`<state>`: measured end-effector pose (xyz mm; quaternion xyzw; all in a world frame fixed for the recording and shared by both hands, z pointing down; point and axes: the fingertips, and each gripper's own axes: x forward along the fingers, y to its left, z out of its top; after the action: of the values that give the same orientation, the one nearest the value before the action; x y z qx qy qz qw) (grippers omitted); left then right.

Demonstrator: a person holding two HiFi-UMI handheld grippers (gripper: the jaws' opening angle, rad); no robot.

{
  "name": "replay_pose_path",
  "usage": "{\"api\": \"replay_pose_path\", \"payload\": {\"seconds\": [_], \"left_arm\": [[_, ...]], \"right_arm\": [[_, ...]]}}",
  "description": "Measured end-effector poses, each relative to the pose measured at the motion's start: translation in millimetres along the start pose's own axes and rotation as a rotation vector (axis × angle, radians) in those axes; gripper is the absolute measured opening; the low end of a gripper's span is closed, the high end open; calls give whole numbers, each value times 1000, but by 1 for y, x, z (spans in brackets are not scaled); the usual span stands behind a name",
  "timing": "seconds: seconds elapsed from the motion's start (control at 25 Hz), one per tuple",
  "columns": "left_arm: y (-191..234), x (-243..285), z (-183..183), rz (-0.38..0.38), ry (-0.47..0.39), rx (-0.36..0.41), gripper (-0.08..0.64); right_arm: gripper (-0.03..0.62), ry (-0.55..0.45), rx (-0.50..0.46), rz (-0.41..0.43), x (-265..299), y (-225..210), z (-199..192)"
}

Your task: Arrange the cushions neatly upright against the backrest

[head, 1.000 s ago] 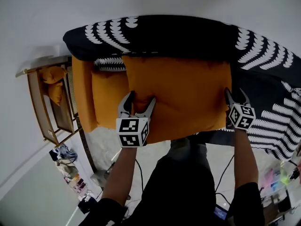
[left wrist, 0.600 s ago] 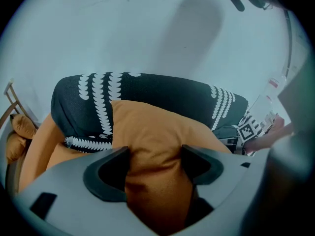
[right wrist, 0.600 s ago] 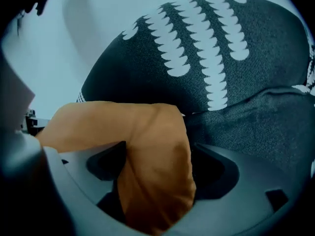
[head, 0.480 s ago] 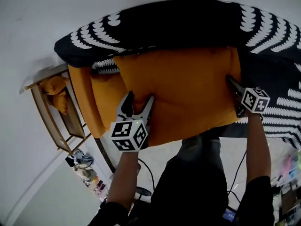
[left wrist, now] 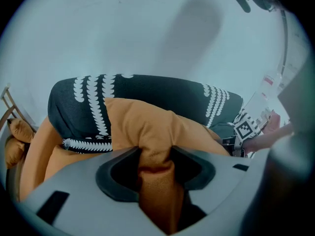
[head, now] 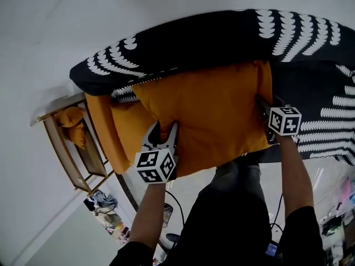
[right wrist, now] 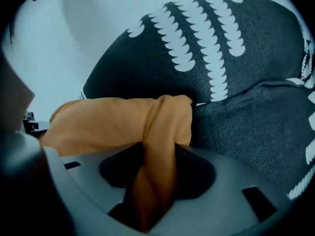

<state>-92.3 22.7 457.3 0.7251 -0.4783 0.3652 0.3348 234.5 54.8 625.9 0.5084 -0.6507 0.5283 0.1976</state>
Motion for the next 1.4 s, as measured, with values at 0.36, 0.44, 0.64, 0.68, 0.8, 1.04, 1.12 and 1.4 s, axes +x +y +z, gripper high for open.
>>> {"api": "replay_pose_path", "payload": {"seconds": [0.36, 0.44, 0.64, 0.68, 0.8, 1.04, 1.12, 1.4], "left_arm": [[-19, -82, -4, -155, -122, -7, 133], [-19, -99, -6, -156, -129, 1, 133], [-28, -139, 4, -156, -192, 29, 133], [-30, -147, 5, -151, -205, 34, 133], [-40, -163, 10, -146, -233, 42, 133], [-95, -159, 22, -153, -286, 31, 133], [-126, -152, 24, -162, -289, 26, 133], [-253, -126, 45, -152, -333, 18, 135]], "right_arm": [[133, -129, -26, -55, -102, 55, -11], [134, -132, -14, -70, -118, 67, -21], [135, -187, 17, -77, -155, 83, -24], [135, -195, 13, -73, -160, 85, -22], [140, -206, -4, -74, -177, 86, -17], [140, -264, -29, -94, -219, 44, 10], [139, -270, -27, -100, -237, 16, 15], [140, -279, -59, -119, -303, -97, 52]]}}
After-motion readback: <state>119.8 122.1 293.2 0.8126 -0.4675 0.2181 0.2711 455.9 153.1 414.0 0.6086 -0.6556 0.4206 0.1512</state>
